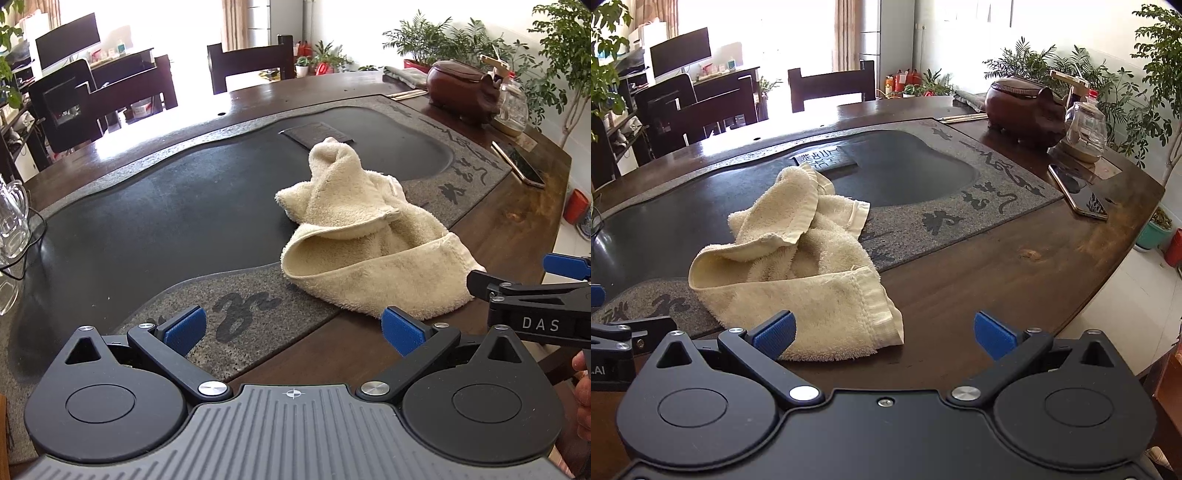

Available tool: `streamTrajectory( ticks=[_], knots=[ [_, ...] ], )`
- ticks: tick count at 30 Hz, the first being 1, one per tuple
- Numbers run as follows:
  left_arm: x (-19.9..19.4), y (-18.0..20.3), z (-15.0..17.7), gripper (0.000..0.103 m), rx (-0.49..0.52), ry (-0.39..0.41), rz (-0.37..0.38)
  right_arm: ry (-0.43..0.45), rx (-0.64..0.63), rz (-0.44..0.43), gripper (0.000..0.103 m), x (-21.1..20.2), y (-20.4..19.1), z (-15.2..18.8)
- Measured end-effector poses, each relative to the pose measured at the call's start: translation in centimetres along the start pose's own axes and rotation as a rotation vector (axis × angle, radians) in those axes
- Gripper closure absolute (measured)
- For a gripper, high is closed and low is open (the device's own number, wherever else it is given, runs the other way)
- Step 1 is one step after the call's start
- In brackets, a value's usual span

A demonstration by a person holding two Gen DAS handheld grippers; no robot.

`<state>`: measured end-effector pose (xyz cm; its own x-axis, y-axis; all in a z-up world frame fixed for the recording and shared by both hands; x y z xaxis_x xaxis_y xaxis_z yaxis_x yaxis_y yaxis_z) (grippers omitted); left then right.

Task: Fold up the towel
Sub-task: 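Move the left gripper toward the towel's hem edge while the right gripper approaches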

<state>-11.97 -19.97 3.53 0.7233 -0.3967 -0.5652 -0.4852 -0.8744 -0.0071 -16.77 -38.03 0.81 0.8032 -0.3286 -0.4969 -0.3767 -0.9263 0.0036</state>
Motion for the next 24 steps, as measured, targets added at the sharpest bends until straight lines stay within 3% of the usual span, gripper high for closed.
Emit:
streamTrajectory(
  ticks=[15, 24],
  knots=[
    [1.3, -1.0, -1.1, 0.0, -0.018, -0.007, -0.031, -0.007, -0.03, -0.017, 0.0, 0.2, -0.7, 0.0],
    [2.2, 0.1, -2.4, 0.0, 0.036, 0.006, -0.017, -0.008, -0.022, -0.025, 0.0, 0.1, -0.4, 0.2]
  ],
)
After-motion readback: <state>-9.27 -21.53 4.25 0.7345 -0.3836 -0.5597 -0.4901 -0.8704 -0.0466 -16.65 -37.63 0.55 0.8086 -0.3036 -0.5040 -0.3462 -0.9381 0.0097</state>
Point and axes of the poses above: each gripper's, at about its wrist camera, not at the fingertips, and x roughly the way its jaws point, y to its right, z to its underside, the point moved 6 cm from there along x, roughly the way its jaws point, and after that the axes turned 14 degrees about y, right-handed, at the moved point
